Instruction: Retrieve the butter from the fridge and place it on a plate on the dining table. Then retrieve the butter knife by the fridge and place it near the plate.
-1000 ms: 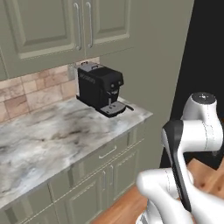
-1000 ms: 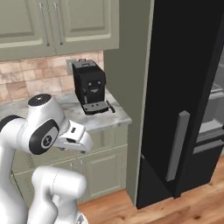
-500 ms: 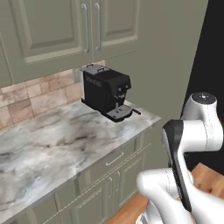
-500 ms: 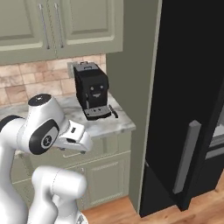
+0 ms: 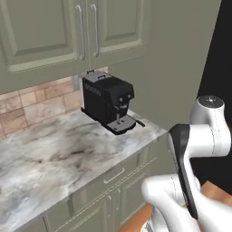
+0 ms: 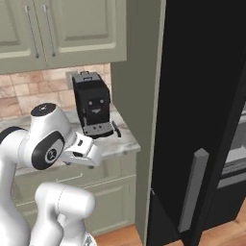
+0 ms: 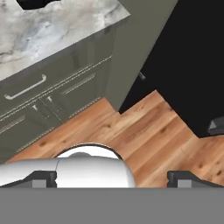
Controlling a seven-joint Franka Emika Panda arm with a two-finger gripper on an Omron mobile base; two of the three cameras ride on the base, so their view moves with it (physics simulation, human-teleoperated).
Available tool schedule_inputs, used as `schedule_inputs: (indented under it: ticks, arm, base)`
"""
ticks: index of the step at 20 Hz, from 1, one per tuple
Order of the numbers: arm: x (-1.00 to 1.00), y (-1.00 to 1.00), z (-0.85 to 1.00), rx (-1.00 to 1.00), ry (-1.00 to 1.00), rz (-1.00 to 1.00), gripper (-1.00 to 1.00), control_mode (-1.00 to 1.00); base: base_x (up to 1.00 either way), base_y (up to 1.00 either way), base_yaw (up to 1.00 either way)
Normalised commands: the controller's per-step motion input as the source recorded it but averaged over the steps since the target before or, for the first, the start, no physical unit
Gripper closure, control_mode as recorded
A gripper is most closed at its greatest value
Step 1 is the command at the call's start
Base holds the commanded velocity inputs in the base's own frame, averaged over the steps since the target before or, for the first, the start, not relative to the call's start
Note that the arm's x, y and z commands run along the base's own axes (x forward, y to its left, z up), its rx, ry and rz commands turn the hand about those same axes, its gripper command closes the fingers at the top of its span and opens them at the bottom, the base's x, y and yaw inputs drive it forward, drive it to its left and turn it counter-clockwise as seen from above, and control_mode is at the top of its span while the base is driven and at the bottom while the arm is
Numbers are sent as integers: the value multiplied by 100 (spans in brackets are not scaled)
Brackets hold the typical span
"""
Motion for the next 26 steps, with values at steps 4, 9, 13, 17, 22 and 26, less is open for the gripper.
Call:
schedule_inputs:
  ticks: [4,9,13,17,22,26]
  arm:
    - [0,0,0,0,0,0,-100,100]
    - [0,0,0,0,0,0,-100,100]
    - [0,0,0,0,0,0,-100,100]
    - [0,0,0,0,0,0,-100,100]
    - [43,1,-1,0,-8,8,-100,-100]
    - [47,-2,0,0,0,10,-100,-100]
  base:
    - [24,-23,5]
    - [28,0,1]
    - [55,0,5]
    - [51,0,5]
    - [8,0,0]
    - [0,0,0]
